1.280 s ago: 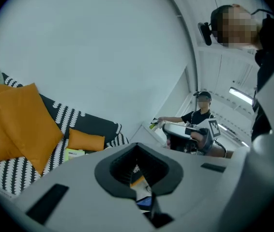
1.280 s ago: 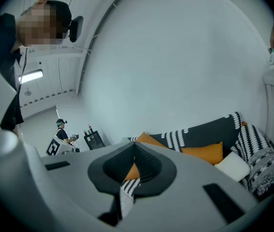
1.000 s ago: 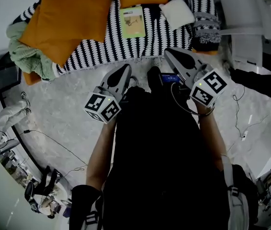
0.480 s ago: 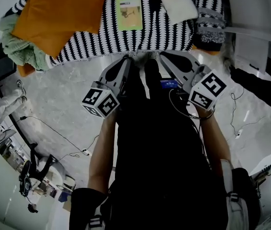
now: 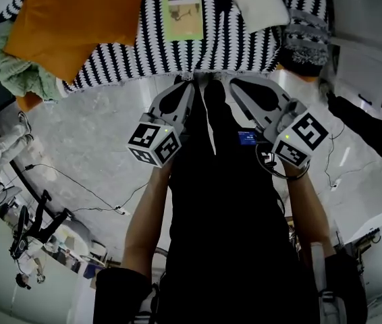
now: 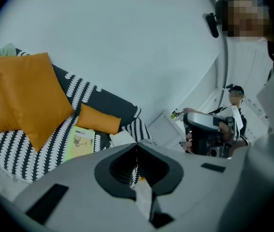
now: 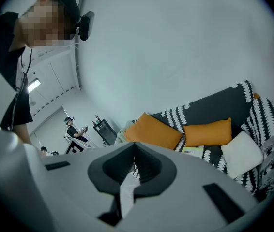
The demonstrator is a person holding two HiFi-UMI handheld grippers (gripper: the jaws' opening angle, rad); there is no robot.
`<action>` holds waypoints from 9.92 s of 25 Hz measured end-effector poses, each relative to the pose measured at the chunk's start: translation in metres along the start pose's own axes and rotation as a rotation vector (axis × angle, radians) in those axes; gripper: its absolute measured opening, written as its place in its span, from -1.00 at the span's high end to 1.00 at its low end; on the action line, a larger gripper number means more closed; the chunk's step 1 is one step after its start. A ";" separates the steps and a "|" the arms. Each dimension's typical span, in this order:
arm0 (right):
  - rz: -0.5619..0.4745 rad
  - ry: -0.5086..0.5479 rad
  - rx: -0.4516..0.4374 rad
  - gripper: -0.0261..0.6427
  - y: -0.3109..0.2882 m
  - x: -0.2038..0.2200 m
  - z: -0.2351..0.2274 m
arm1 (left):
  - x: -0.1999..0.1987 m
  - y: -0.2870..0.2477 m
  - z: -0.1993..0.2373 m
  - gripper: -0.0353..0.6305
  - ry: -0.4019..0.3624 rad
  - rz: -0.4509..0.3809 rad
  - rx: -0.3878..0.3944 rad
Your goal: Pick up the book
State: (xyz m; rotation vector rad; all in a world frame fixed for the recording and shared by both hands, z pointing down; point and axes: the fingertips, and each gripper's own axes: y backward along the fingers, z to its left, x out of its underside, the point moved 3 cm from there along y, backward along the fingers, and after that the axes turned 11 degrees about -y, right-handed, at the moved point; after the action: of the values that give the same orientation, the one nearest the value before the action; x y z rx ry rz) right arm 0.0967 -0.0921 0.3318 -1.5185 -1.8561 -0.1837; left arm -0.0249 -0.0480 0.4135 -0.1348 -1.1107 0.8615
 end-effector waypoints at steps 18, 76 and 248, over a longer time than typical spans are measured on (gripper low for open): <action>0.059 -0.084 0.049 0.87 -0.060 0.049 -0.079 | 0.069 -0.089 0.115 0.75 0.108 0.041 -0.013; 0.126 -0.249 0.073 0.87 -0.156 0.135 -0.181 | 0.252 -0.240 0.300 -0.02 0.862 -0.268 -0.059; -0.287 0.126 0.105 0.87 0.019 0.077 0.209 | 0.024 0.278 0.024 0.43 0.975 -0.640 0.283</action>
State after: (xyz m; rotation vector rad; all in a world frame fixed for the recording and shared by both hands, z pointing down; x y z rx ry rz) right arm 0.0196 0.0851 0.2198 -1.1393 -1.9431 -0.3035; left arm -0.1910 0.1492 0.3034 0.0447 -0.0759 0.2756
